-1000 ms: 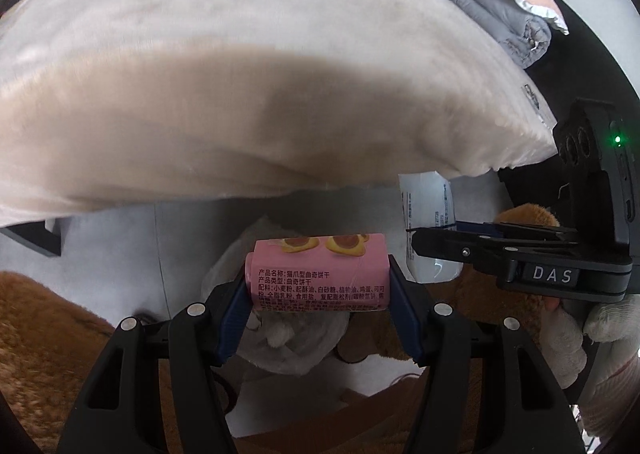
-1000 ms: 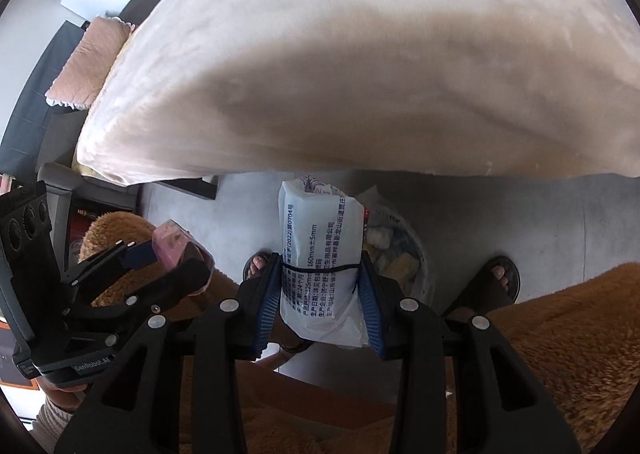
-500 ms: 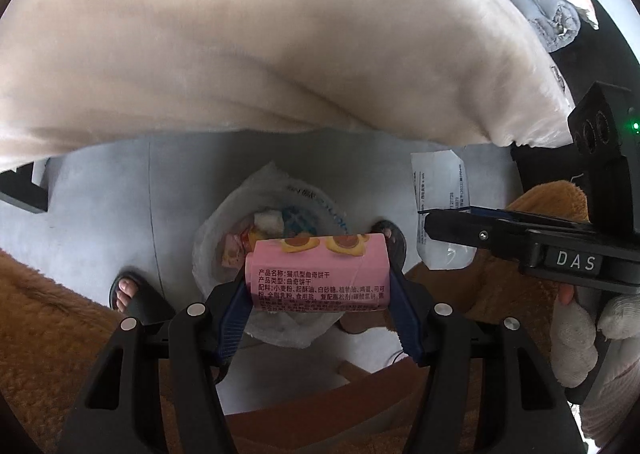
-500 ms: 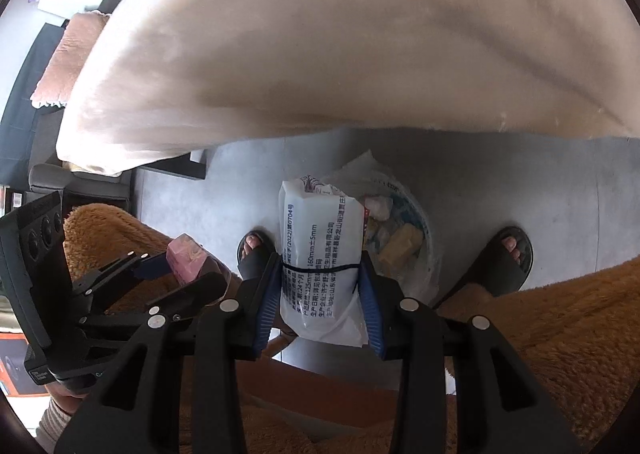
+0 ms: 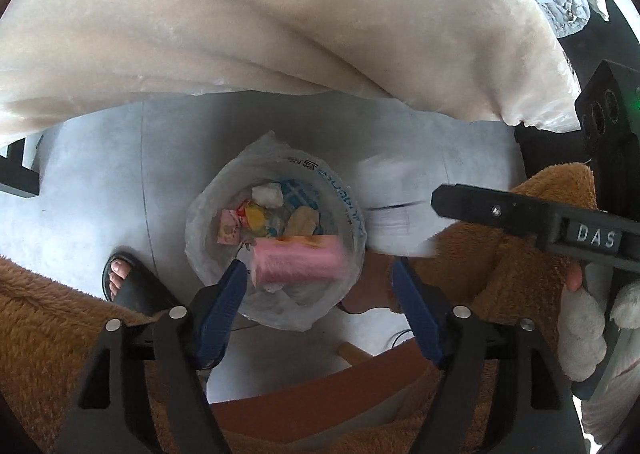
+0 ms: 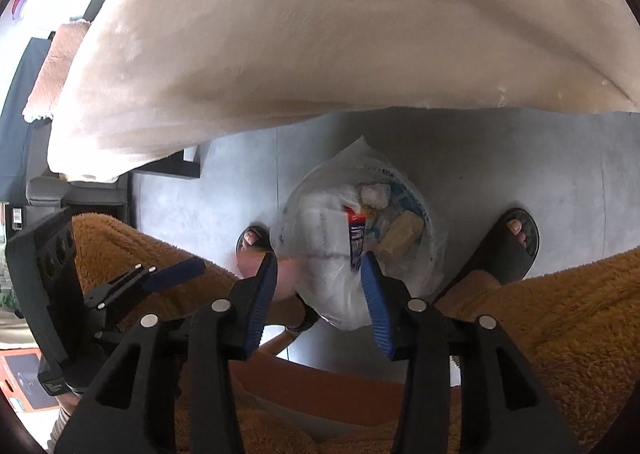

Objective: Collect trash
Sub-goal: 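Open both grippers to drop the tissue pack and biscuit roll into the trash bag, then move both grippers back toward the last two wrappers on the bed, then grasp the small colorful wrapper with the right gripper, then lift the colorful wrapper with the right gripper while the left gripper grasps the brown wrapper, then carry the colorful and brown wrappers with both grippers over the floor trash bag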

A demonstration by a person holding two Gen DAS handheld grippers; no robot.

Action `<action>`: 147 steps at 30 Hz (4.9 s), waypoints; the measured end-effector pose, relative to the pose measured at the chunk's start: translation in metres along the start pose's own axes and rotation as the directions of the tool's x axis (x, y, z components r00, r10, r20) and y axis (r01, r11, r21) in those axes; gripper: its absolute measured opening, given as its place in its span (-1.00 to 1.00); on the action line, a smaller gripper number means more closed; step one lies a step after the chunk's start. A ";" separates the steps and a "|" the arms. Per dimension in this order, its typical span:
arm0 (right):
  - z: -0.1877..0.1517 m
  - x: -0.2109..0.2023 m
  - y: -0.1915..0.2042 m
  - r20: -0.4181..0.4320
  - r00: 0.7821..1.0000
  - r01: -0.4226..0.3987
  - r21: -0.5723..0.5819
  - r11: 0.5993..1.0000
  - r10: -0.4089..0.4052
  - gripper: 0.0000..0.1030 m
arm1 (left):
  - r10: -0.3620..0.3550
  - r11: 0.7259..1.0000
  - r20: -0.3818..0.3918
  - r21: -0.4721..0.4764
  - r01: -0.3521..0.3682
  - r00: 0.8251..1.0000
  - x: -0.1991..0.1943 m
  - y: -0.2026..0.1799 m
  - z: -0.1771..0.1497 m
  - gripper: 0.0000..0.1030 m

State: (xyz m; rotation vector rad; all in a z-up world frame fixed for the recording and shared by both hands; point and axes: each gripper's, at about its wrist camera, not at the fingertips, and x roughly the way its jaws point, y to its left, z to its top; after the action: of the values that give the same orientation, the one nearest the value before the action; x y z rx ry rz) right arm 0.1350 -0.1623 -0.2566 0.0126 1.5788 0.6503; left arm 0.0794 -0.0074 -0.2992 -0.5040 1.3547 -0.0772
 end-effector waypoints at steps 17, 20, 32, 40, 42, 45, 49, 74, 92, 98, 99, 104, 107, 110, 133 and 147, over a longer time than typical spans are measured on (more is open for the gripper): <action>0.006 -0.035 0.017 0.069 0.997 -0.038 -0.042 0.998 0.040 -0.14 | 0.004 1.000 0.136 0.006 -0.005 0.991 -0.051 -0.004 0.014 0.43; 0.011 -0.052 0.023 0.098 0.994 -0.044 -0.062 0.997 0.050 -0.13 | -0.002 1.000 0.175 0.016 -0.001 0.984 -0.068 -0.009 0.020 0.43; 0.059 -0.122 0.037 0.265 0.962 -0.024 -0.126 0.992 0.057 -0.14 | 0.004 0.996 0.339 0.083 -0.034 0.941 -0.135 -0.022 0.069 0.43; 0.107 -0.142 0.042 0.334 0.940 -0.031 -0.124 0.992 0.071 -0.13 | 0.029 0.988 0.427 0.128 -0.092 0.904 -0.165 -0.029 0.119 0.43; 0.122 -0.147 0.041 0.349 0.934 -0.036 -0.123 0.992 0.077 -0.13 | 0.030 0.986 0.435 0.134 -0.098 0.900 -0.167 -0.028 0.131 0.43; 0.145 -0.152 0.042 0.374 0.924 -0.035 -0.126 0.991 0.080 -0.13 | 0.031 0.985 0.445 0.136 -0.102 0.895 -0.170 -0.026 0.149 0.43; 0.174 -0.155 0.044 0.401 0.912 -0.046 -0.123 0.991 0.092 -0.13 | 0.033 0.984 0.449 0.140 -0.107 0.893 -0.169 -0.022 0.172 0.43; 0.330 -0.088 0.035 0.383 0.918 -0.110 -0.007 0.994 0.105 -0.13 | 0.059 0.988 0.443 0.104 -0.117 0.895 -0.151 0.026 0.246 0.43; 0.343 -0.082 0.047 0.389 0.916 -0.077 -0.073 0.994 0.099 -0.42 | 0.031 0.985 0.425 0.139 -0.099 0.905 -0.137 0.024 0.261 0.43; 0.333 -0.099 0.048 0.417 0.900 -0.093 -0.103 0.990 0.127 -0.47 | 0.042 0.982 0.426 0.151 -0.117 0.904 -0.134 0.017 0.271 0.44; 0.330 -0.102 0.048 0.422 0.898 -0.089 -0.107 0.990 0.126 -0.47 | 0.044 0.981 0.427 0.153 -0.120 0.903 -0.133 0.017 0.272 0.44; 0.316 -0.118 0.042 0.441 0.890 -0.070 -0.119 0.990 0.116 -0.48 | 0.060 0.976 0.429 0.166 -0.144 0.901 -0.130 0.007 0.285 0.47; 0.306 -0.125 0.036 0.446 0.887 -0.073 -0.118 0.990 0.118 -0.48 | 0.071 0.969 0.435 0.183 -0.166 0.898 -0.126 0.001 0.295 0.52; 0.296 -0.130 0.029 0.446 0.887 -0.075 -0.117 0.990 0.120 -0.48 | 0.075 0.965 0.423 0.197 -0.172 0.903 -0.118 -0.005 0.307 0.52; 0.242 -0.168 -0.001 0.488 0.868 -0.053 -0.104 0.993 0.097 -0.48 | 0.187 0.922 0.422 0.236 -0.307 0.887 -0.089 -0.030 0.330 0.12; 0.185 -0.197 0.039 0.500 0.859 -0.030 -0.160 0.987 0.108 -0.48 | 0.115 0.933 0.497 0.244 -0.266 0.860 -0.167 -0.065 0.247 0.12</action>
State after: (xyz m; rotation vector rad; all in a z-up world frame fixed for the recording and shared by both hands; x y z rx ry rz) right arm 0.3177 -0.1335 -0.0555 0.1229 1.0194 0.7482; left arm 0.2893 0.0657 -0.0910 -0.1055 0.8767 0.0053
